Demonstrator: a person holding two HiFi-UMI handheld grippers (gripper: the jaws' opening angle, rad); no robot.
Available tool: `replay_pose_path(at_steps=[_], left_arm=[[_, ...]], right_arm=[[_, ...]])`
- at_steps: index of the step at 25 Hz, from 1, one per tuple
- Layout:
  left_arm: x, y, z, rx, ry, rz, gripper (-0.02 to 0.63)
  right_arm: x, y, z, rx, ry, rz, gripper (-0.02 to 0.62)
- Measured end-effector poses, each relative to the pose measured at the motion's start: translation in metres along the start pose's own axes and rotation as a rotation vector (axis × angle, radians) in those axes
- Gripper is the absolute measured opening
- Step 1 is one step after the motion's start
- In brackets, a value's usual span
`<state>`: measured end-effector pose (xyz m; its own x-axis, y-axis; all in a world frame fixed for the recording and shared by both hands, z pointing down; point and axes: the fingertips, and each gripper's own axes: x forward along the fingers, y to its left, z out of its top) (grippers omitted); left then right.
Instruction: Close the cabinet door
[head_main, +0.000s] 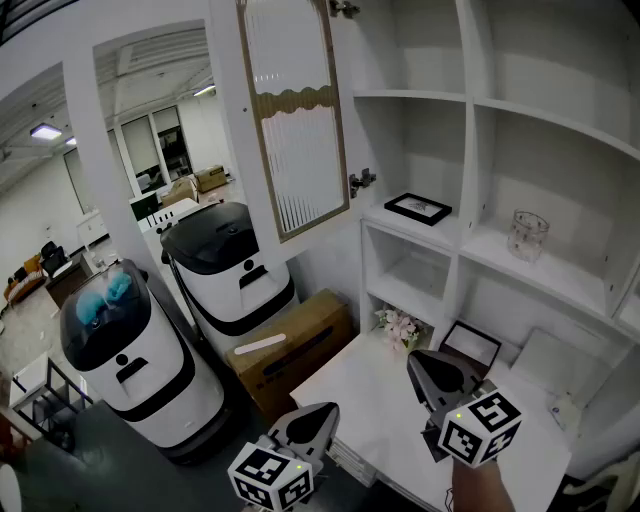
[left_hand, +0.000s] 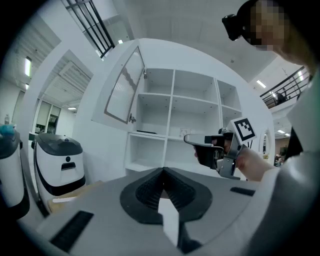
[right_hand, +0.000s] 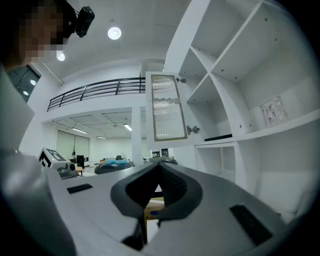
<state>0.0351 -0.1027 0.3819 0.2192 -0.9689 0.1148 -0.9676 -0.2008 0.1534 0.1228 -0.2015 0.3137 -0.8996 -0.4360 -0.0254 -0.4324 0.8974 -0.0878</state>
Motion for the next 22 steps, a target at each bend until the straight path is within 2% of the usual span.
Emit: replay_pose_path(at_steps=[22], left_arm=[[-0.004,0.012,-0.001,-0.015,0.008,0.045,0.003]], right_arm=[[0.024,0.01,-0.009,0.03,0.013,0.074,0.005]])
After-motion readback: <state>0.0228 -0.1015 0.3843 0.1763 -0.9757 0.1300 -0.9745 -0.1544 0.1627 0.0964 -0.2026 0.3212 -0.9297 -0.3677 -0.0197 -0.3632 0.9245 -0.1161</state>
